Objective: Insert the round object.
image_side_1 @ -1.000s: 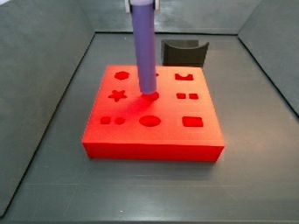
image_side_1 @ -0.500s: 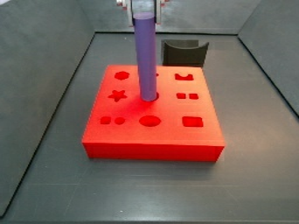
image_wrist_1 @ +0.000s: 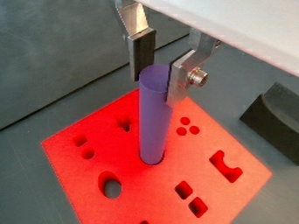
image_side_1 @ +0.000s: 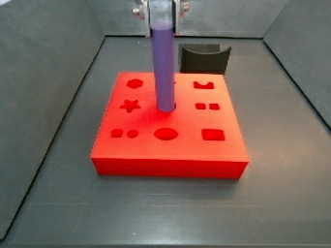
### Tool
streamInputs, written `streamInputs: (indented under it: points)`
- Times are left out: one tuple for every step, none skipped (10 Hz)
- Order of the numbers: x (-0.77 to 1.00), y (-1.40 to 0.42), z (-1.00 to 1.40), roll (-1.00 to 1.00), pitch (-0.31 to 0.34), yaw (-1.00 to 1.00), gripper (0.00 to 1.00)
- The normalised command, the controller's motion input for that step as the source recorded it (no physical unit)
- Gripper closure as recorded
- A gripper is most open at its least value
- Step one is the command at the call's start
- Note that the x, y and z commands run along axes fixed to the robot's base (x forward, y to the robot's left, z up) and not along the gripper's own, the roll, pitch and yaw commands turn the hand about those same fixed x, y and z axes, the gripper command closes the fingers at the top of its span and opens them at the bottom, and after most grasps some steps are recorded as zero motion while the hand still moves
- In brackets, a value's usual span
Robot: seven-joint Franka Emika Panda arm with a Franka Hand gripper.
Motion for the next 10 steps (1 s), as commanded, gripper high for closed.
streamInputs:
  points:
    - [0.00,0.00,-0.19,0.00,-0.054,0.00,1.00]
    - [0.06,0.00,-0.08,0.00,-0.060,0.00,1.00]
    - [0.28,0.00,-0.35,-0.03,-0.079,0.00,1.00]
    - [0.28,-0.01,-0.74,0.05,-0.133,-0.01,1.00]
    - [0.24,0.00,-0.82,0.16,-0.107,-0.01,1.00]
    - [0.24,0.00,-0.83,0.20,-0.066,0.00,1.00]
    - [0.23,-0.01,-0.85,0.21,-0.060,0.00,1.00]
    - [0.24,-0.11,-0.86,0.22,-0.059,-0.13,1.00]
    - [0.20,-0.17,-0.80,0.26,-0.037,-0.18,1.00]
    - [0.00,-0.10,-0.66,0.23,0.000,-0.21,1.00]
